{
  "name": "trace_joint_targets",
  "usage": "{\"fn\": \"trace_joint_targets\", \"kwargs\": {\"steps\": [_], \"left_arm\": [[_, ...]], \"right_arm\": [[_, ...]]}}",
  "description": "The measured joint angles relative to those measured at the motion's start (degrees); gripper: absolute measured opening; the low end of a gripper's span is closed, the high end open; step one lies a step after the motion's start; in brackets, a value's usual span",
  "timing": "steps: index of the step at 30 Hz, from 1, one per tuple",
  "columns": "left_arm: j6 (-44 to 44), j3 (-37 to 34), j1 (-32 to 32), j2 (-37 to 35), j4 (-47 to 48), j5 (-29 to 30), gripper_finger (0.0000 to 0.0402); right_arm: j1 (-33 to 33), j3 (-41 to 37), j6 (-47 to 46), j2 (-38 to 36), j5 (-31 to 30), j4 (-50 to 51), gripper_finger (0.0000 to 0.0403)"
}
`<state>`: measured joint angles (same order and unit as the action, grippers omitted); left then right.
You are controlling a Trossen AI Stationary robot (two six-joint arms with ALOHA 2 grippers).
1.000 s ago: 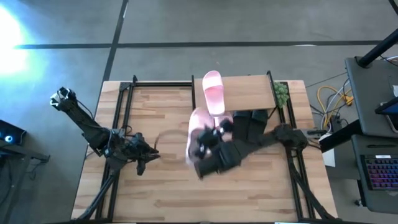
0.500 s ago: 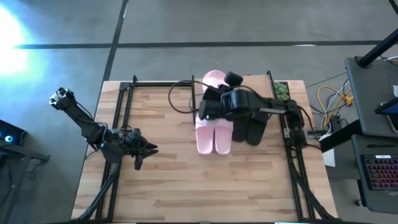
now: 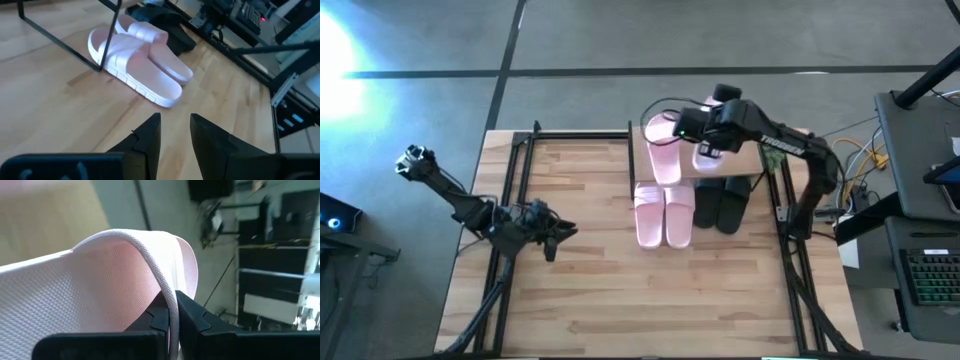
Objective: Pick and place slides into the shelf
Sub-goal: Put the pink slipper on the shelf
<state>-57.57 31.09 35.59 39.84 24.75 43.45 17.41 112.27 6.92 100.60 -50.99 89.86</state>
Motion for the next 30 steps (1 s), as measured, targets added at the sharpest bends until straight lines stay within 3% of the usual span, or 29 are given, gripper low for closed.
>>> {"fn": "trace_joint_targets", "kwargs": {"steps": [4, 9, 14, 21, 30], "left_arm": [[5.1, 0.0, -2.04, 0.35, -5.27, -0.01, 0.009], [14.09, 0.0, -4.57, 1.27, -14.75, -0.18, 0.009], [14.82, 0.0, -6.58, 2.03, -18.64, -1.45, 0.009], [14.55, 0.15, -8.2, 3.18, -20.39, -1.74, 0.009], [14.55, 0.15, -11.0, 5.05, -20.94, -1.73, 0.009]], "right_arm": [[1.89, -9.18, 3.53, -4.23, 2.41, -5.74, 0.0013], [2.34, -20.1, 13.08, -8.58, 3.43, -20.6, 0.0013], [4.51, -27.85, 20.53, -9.93, 3.57, -26.65, 0.0013], [7.08, -30.78, 21.37, -10.1, 8.0, -32.61, 0.0013], [7.73, -33.41, 28.97, -10.18, 11.33, -38.1, 0.0013]]}}
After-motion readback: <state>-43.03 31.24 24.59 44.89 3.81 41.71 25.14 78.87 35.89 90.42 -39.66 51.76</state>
